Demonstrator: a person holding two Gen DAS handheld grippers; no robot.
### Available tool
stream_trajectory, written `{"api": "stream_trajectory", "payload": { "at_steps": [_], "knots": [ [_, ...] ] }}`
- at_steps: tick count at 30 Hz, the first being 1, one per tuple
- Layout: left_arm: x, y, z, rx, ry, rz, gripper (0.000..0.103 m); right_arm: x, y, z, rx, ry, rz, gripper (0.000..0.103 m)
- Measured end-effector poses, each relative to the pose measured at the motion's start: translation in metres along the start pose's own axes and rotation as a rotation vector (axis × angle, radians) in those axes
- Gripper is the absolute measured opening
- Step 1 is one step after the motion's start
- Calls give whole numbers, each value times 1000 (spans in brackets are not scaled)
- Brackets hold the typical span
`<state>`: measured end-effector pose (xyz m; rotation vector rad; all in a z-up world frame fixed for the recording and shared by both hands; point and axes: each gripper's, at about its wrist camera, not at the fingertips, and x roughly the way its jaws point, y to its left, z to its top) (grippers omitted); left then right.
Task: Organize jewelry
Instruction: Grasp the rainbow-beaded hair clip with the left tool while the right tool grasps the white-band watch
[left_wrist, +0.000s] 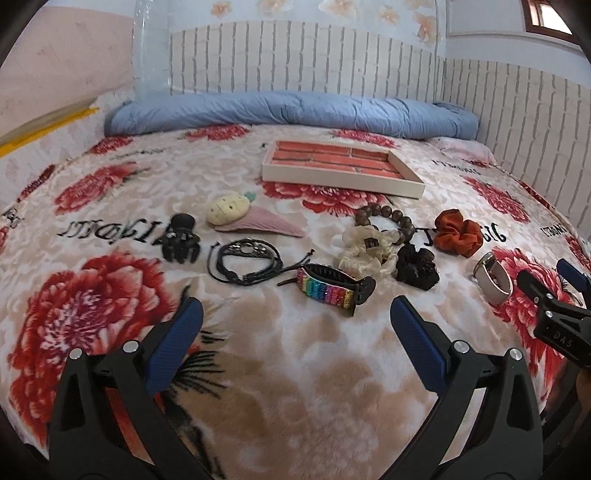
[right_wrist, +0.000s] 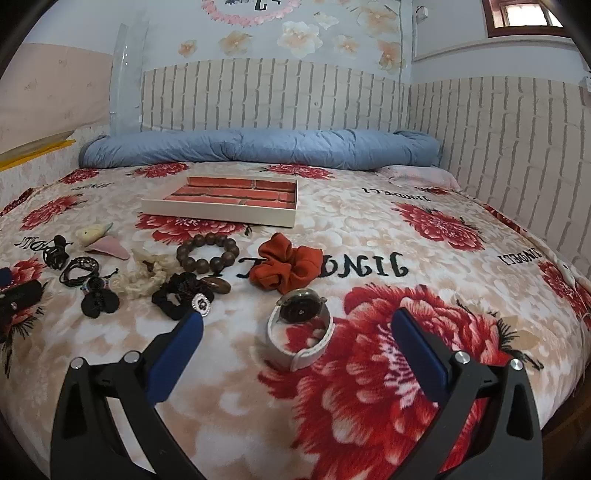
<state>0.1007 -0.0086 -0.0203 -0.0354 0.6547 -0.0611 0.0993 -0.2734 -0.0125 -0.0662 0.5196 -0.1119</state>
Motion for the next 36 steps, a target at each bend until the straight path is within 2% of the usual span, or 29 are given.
{"api": "stream_trajectory", "payload": {
  "at_steps": [10, 17, 24, 28, 30, 32, 36],
  "knots": [
    [35, -18, 9, -1, 71, -10, 98, 27, -15, 8, 4, 55, -2, 98],
    [56, -26, 12, 12, 118, -18, 98, 49, -28, 7, 13, 122, 2, 81],
    [76, -30, 11, 19, 176, -21, 98, 74, -34, 5, 17, 208, 6, 70],
    [85, -30, 10, 17, 210, -26, 98, 86, -36, 1, 34, 258, 11, 67],
    [90, -30, 11, 14, 225, -29, 98, 91, -36, 0, 35, 277, 13, 61],
    [96, -29, 13, 9, 235, -32, 98, 95, -36, -2, 35, 294, 14, 60],
    [106, -26, 17, -3, 258, -35, 91, 98, -36, -3, 43, 302, 14, 60]
  ]
}}
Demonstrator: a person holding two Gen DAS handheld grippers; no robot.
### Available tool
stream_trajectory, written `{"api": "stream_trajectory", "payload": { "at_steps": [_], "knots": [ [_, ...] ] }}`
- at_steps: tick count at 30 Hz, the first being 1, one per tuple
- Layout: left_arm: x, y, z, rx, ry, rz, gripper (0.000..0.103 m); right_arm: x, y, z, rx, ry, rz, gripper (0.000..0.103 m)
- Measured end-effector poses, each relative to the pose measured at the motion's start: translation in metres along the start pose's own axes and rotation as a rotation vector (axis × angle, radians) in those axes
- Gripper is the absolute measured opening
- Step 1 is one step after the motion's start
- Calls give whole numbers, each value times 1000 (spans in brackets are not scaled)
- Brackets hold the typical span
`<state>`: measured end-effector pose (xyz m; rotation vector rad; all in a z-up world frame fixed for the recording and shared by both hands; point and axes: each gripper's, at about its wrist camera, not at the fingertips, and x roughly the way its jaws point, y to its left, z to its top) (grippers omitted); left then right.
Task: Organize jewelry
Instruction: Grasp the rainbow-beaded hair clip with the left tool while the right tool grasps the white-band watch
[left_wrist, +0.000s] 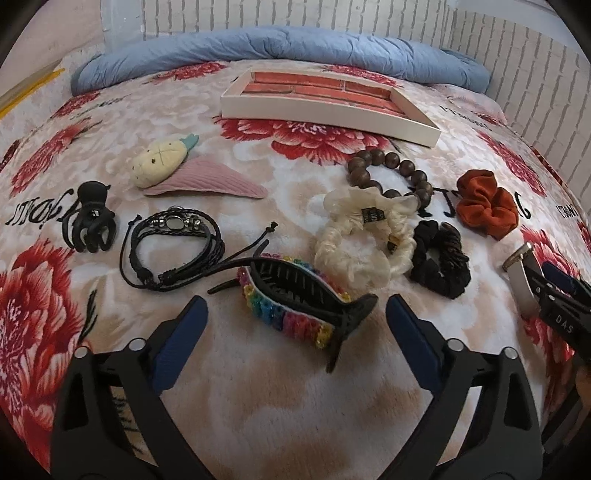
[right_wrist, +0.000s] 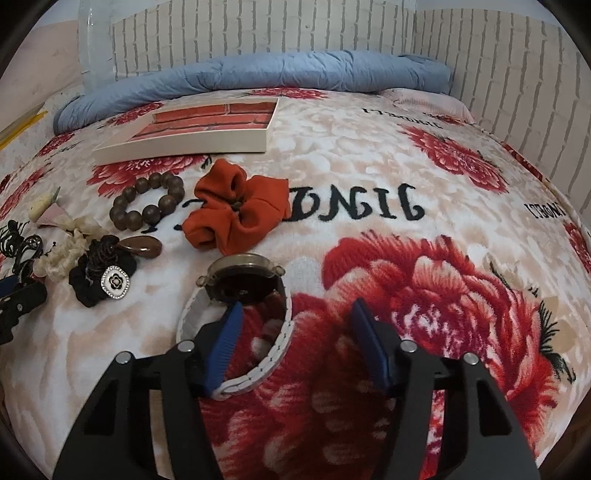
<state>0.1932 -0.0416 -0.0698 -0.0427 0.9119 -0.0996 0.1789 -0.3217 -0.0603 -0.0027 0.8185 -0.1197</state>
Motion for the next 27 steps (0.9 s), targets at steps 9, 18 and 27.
{"api": "stream_trajectory", "payload": {
  "at_steps": [9, 18, 27],
  "knots": [
    [6, 2, 1, -2, 17, -27, 77, 8, 2, 2, -4, 27, 13, 42],
    [2, 12, 0, -14, 12, -77, 71, 9, 5, 2, -14, 34, 49, 26],
    [-8, 20, -4, -31, -12, -106, 70, 4, 4, 2, -7, 14, 79, 9]
  ]
}}
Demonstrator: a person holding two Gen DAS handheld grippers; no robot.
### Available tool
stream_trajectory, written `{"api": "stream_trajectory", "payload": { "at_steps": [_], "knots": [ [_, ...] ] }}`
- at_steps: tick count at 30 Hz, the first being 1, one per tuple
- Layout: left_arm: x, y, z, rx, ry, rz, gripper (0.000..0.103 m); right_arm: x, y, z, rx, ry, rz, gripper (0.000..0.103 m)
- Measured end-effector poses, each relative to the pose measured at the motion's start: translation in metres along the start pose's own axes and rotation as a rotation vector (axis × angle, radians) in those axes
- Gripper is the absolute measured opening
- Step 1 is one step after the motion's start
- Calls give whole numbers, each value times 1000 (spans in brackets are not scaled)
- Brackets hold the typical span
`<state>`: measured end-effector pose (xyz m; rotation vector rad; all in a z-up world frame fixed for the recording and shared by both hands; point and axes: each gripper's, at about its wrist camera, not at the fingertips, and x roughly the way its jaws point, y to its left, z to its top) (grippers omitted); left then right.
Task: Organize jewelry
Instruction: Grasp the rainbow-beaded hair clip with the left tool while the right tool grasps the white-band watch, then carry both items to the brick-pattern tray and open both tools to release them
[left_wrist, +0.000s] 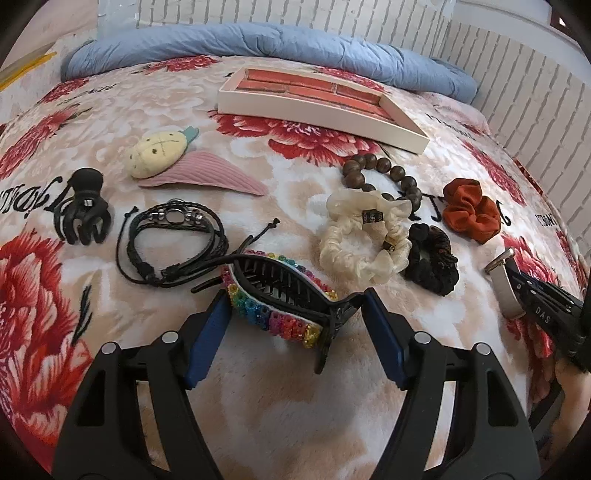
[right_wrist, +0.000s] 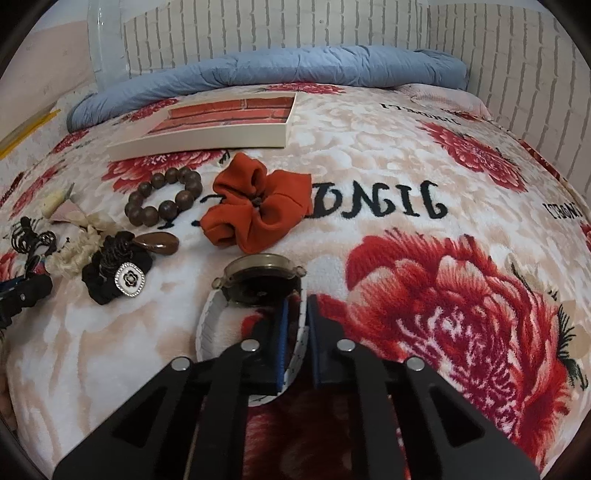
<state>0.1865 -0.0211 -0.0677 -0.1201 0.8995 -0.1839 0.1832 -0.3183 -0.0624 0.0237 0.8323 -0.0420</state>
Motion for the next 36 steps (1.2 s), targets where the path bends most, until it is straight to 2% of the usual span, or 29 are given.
{"api": "stream_trajectory", "payload": {
  "at_steps": [9, 16, 23, 36],
  "knots": [
    [-25, 0, 3, 24, -61, -8, 70, -23, 6, 7, -10, -66, 35, 7],
    [-32, 3, 27, 37, -94, -11, 70, -45, 13, 36, -18, -143, 71, 7],
    [-25, 4, 78, 73, -148, 8, 71, -31, 27, 88, -6, -156, 91, 7],
    [40, -7, 209, 127, -204, 17, 71, 58, 55, 212, 30, -148, 95, 7]
  ]
}}
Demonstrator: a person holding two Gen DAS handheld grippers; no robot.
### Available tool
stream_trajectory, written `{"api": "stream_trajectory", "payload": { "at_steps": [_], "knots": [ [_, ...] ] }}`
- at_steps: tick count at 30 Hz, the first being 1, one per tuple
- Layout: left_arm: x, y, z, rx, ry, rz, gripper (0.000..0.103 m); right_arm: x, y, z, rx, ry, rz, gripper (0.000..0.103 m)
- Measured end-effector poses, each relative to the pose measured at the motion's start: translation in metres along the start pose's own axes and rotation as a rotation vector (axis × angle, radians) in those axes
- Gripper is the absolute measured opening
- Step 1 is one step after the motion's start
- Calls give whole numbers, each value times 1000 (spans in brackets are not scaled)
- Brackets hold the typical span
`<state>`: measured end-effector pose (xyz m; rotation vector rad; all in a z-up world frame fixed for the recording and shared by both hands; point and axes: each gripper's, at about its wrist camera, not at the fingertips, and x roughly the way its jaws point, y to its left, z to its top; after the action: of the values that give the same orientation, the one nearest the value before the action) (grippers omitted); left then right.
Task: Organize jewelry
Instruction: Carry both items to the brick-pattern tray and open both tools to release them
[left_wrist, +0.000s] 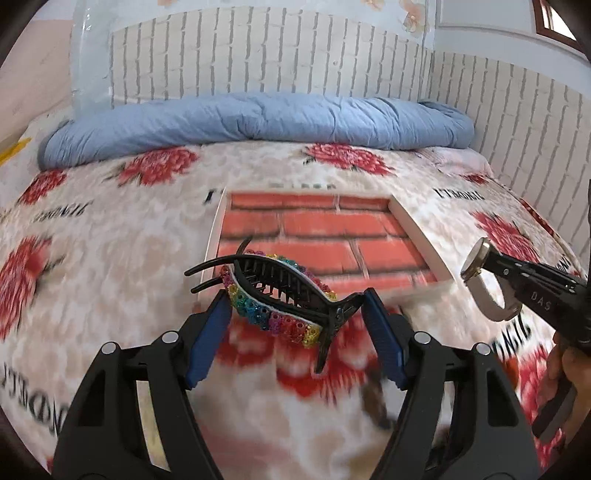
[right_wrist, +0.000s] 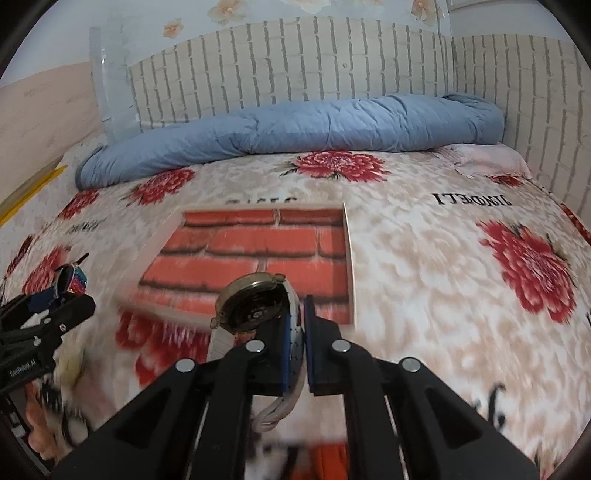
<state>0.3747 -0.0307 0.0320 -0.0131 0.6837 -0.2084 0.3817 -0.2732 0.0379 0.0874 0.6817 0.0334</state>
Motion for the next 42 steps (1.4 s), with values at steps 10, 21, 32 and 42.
{"api": "stream_trajectory", "payload": {
  "at_steps": [10, 21, 32, 42],
  "knots": [
    [117, 8, 76, -1, 56, 18, 71, 124, 1, 74, 32, 41, -40, 7],
    [224, 5, 100, -7, 222, 19, 70, 224, -13, 89, 50, 228, -66, 7],
    [258, 0, 98, 17, 338, 60, 71, 238, -17, 77, 63, 282, -73, 7],
    [270, 2, 96, 27, 398, 71, 78, 237, -16, 78, 40, 306, -71, 13]
  ]
}}
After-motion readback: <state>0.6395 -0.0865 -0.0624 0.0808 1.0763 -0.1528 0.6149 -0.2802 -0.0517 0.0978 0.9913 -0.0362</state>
